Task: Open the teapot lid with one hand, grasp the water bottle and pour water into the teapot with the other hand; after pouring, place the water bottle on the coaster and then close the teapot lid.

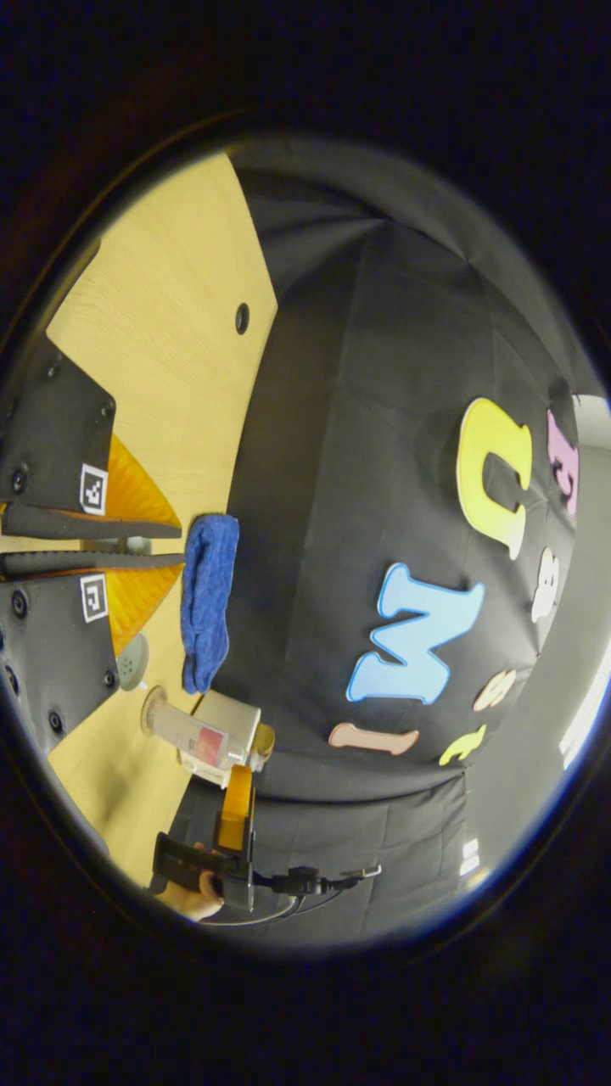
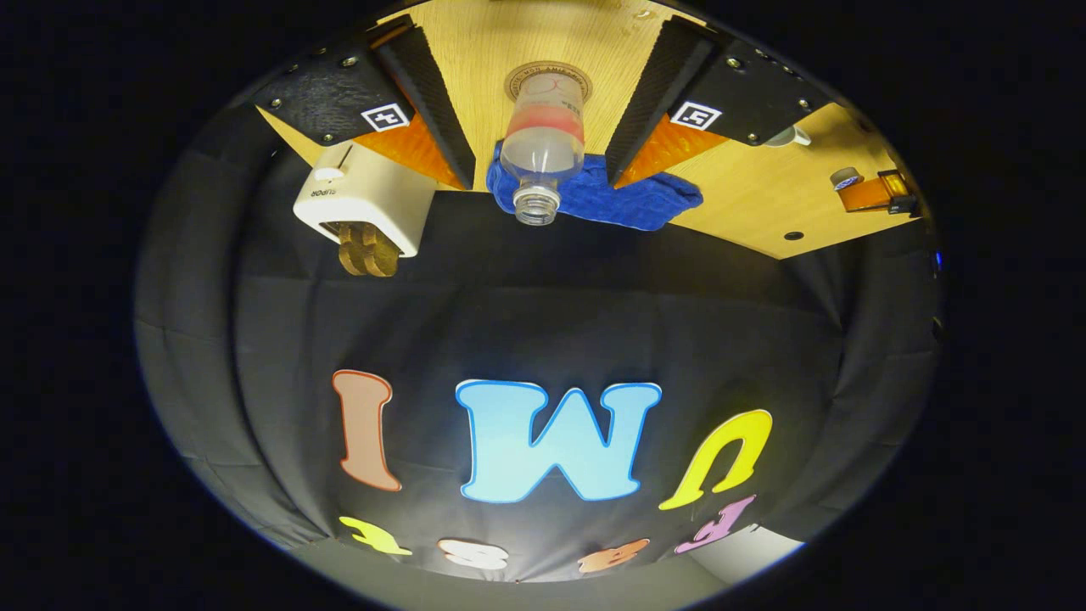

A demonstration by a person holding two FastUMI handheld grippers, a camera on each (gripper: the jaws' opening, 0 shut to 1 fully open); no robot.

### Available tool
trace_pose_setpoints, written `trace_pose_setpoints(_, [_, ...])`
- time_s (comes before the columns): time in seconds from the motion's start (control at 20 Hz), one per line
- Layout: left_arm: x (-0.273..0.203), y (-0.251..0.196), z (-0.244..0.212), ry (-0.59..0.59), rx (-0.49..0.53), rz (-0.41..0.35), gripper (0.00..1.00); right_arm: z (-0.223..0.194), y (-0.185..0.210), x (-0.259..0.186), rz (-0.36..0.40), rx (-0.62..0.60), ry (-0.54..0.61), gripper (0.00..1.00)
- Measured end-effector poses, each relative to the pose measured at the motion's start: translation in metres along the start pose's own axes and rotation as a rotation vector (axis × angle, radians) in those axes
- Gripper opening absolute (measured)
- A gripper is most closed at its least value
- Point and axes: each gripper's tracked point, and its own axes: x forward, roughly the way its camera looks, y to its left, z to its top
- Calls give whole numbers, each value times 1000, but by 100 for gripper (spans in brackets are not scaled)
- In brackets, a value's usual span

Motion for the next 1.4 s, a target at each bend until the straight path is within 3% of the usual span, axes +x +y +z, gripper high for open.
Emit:
trace_pose_setpoints(0.25, [5, -49, 6, 12, 45, -67, 12, -12, 10, -50, 12, -6, -24, 96])
trace_pose_setpoints(0.6, [36, -97, -7, 32, 116, -79, 12, -50, 32, -93, 46, -20, -18, 96])
trace_pose_setpoints(1.1, [67, -104, -34, 53, 159, -35, 12, -60, 35, -91, 34, -78, -99, 96])
trace_pose_setpoints(1.4, [70, -105, -42, 73, 174, -16, 12, -67, 30, -92, 41, -28, -93, 96])
